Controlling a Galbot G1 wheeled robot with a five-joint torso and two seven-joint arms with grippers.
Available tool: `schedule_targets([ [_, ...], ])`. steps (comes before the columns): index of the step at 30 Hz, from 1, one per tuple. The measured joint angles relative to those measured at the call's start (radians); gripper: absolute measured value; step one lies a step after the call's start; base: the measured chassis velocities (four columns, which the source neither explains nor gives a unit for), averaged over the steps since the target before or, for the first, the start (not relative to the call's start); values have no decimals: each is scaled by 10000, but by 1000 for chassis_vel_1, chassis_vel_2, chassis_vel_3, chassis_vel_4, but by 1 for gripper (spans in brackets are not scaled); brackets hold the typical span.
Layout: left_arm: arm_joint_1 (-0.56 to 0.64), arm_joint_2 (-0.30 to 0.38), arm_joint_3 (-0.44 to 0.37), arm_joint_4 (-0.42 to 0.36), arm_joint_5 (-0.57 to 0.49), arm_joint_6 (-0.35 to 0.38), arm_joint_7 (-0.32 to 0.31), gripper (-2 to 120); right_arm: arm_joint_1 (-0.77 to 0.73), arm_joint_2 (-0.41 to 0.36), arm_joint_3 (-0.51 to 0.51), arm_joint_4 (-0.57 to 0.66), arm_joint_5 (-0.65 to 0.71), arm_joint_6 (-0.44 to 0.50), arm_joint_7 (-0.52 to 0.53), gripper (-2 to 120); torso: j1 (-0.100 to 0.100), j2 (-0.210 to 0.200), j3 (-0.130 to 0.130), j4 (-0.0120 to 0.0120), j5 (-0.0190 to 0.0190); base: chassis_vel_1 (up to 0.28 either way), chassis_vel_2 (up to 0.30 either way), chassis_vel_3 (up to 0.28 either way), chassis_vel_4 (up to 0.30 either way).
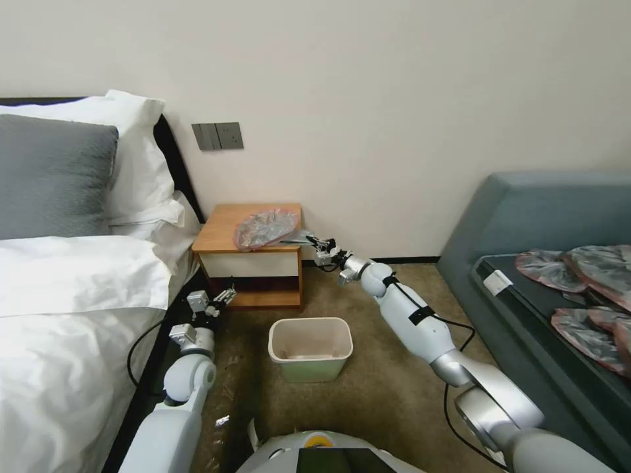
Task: Pick up the garbage bag from the table and place it over the trash can.
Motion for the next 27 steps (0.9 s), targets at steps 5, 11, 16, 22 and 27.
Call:
schedule_targets([
  [5,-38,-69,-278,162,-132,-92,-97,100,-449,-215,36,790,283,-132,-3,0,0,1,0,3,-1,0,0,0,0],
  [11,-36,-28,-418,186,-358,-113,-181,100,-1333,-628,221,2173,765,-441,-70,0,0,0,0,0,0,0,0,0,0],
  [16,-82,-22,-457,285,-501,-126,-232,100,-2379,-992,393,3350,976,-686,-137,0,-1,1,-1,2,0,0,0,0,0],
  [22,-138,24,-467,332,-693,-127,-265,100,-3682,-1273,730,4127,954,-669,-190,0,-1,1,-1,-1,0,0,0,0,0],
  [27,-153,130,-487,313,-914,-120,-289,100,-4939,-1451,1199,4678,648,-320,-237,0,0,1,-1,2,0,0,0,0,0],
])
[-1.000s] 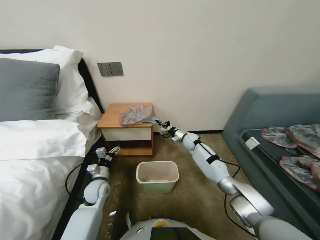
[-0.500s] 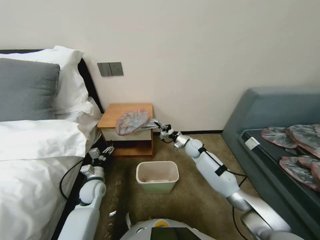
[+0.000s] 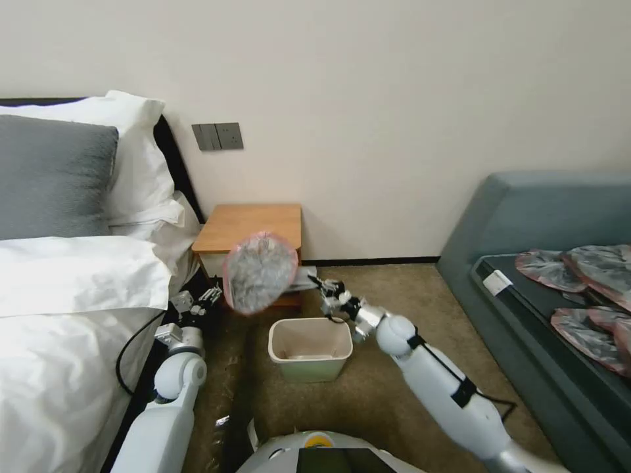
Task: Pick up the garbage bag from the table and place it over the trash can.
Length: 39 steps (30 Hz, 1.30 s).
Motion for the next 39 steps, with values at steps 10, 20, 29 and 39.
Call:
schedule_targets([
  [10,-74,87,10,-102,-173,65,-47,100,-2126,-192,357,731,-926,735,74,0,0,0,0,-1,2,0,0,0,0],
  [20,-44,68,114,-167,-145,69,-43,100,-3203,-575,1076,1294,-876,1184,94,0,0,0,0,-1,1,0,0,0,0],
  [29,-78,77,250,-179,-49,88,-32,100,-3850,-1069,1429,1472,345,1215,-6,10,0,0,0,-1,1,0,0,0,0],
  [39,-139,99,349,-95,48,86,25,100,-4285,-2039,2190,1871,1594,1469,-981,43,0,0,1,0,2,0,0,0,0],
])
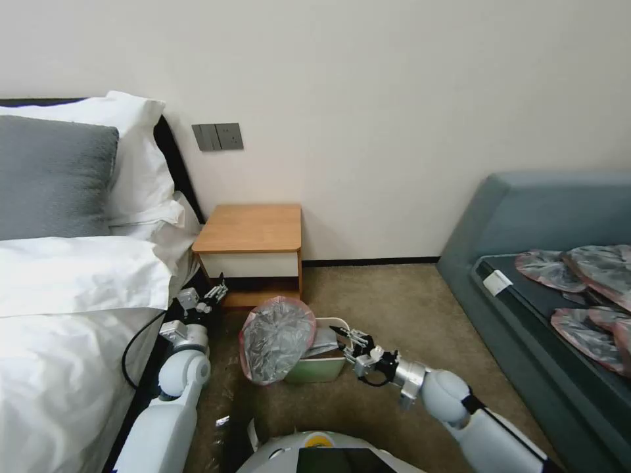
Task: Pick up the garbage bag from the table and place it over the trash can.
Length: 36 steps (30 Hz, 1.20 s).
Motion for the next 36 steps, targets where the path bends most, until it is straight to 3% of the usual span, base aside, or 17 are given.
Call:
schedule_targets([
  [10,-50,125,155,-43,24,51,31,100,-748,-887,1620,420,877,136,-466,77,0,0,0,-2,0,0,0,0,0],
  [13,26,149,231,-82,113,61,67,100,-999,-997,2053,486,1150,180,-553,93,0,0,0,-2,0,0,0,0,0],
  [16,92,168,257,-179,154,62,76,100,-1034,-961,2128,486,1212,195,-553,99,0,0,0,-1,-1,0,0,0,0],
  [24,238,241,308,-553,148,184,77,100,-989,-770,2169,429,1233,198,-530,100,0,0,0,0,-1,0,0,0,0],
  [26,567,432,433,-1665,-477,818,185,100,-876,-444,2208,314,1230,200,-429,100,0,0,0,-1,-2,0,0,0,0],
  [28,722,529,468,-2066,-764,1099,318,100,-833,-345,2208,267,1221,200,-401,100,0,0,0,-2,-2,0,0,0,0],
  [29,1256,777,469,-3275,-2001,2236,754,100,-748,-114,2199,210,1192,202,-367,100,0,0,0,0,0,0,0,0,0],
  [30,1256,777,469,-3275,-2001,2236,754,100,-748,-114,2199,210,1192,202,-367,100,0,0,0,0,0,0,0,0,0],
  [32,1751,902,374,-4405,-3298,3668,1188,100,-678,64,2143,168,1158,203,-345,100,0,0,-1,0,3,0,0,0,0],
  [33,1751,902,374,-4405,-3298,3668,1188,100,-678,64,2143,168,1158,203,-345,100,0,0,-1,0,3,0,0,0,0],
  [35,2125,912,384,-5055,-4174,4720,1466,99,-593,160,2071,118,1105,210,-337,100,0,0,0,0,-1,0,0,0,0],
  [36,2125,912,384,-5055,-4174,4720,1466,99,-593,160,2071,118,1105,210,-337,100,0,0,0,0,-1,0,0,0,0],
])
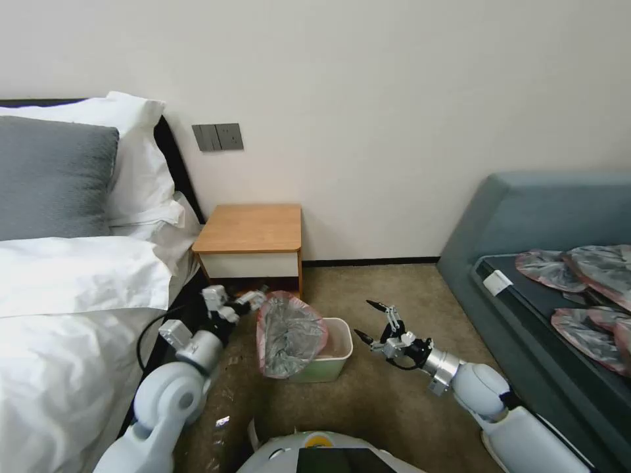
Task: Pick up the garbage bag from the table and place it over the trash can.
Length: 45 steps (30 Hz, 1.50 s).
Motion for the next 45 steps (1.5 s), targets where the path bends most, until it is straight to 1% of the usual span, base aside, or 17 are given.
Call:
schedule_targets([
  [2,282,-30,53,-183,-345,656,171,100,67,46,-40,-39,-36,18,3,100,0,0,1,0,-1,0,0,0,0],
  [6,639,-6,270,-6,-293,1005,207,100,92,96,-47,-32,-46,29,19,100,0,0,1,-1,-1,0,0,0,0],
  [7,639,-6,270,-6,-293,1005,207,100,92,96,-47,-32,-46,29,19,100,0,0,1,-1,-1,0,0,0,0],
  [10,834,-57,639,447,198,941,154,100,101,145,-54,26,-81,29,22,100,0,0,1,0,-2,0,0,0,0],
  [11,834,-57,639,447,198,941,154,100,101,145,-54,26,-81,29,22,100,0,0,1,0,-2,0,0,0,0],
  [13,841,-186,793,756,572,797,55,100,86,190,-76,30,-115,31,22,100,1,-1,1,0,-2,0,0,0,0],
  [18,720,-298,746,1173,826,722,-109,100,34,225,-94,-5,-161,73,22,100,0,-1,1,-2,-1,0,0,0,0],
  [21,548,-336,649,1618,961,686,-234,100,34,225,-97,-13,-169,92,23,100,1,-1,1,-1,-1,0,0,0,0],
  [23,493,-354,641,1767,1015,684,-259,100,40,223,-98,-13,-170,94,23,100,0,-1,1,-1,-1,0,0,0,0],
  [25,332,-420,657,2284,1178,687,-272,100,42,221,-98,-13,-170,102,23,100,1,-1,1,-1,-1,0,0,0,0],
  [26,332,-420,657,2284,1178,687,-272,100,42,221,-98,-13,-170,102,23,100,1,-1,1,-1,-1,0,0,0,0],
  [30,107,-502,787,2782,1608,871,-184,100,-19,193,-48,-8,-163,130,25,100,1,-1,1,-1,-2,0,0,0,0],
  [35,-98,-542,847,3046,2234,773,89,99,-56,210,-26,-52,-163,176,31,100,1,-1,1,-1,-1,0,0,0,0],
  [38,-149,-562,872,3206,2858,443,377,98,-73,255,-26,-67,-163,186,37,100,1,0,1,-1,0,0,0,0,0],
  [42,-132,-563,882,3267,3161,217,454,98,-76,267,-25,-80,-164,189,40,100,1,-1,1,-1,0,0,0,0,0],
  [44,-115,-563,881,3265,3137,174,441,98,-76,269,-23,-84,-164,190,40,100,1,0,1,0,0,0,0,0,0],
  [45,-52,-581,865,3141,2908,151,375,97,-73,286,-18,-125,-167,197,45,100,1,0,1,0,-1,0,0,0,0],
])
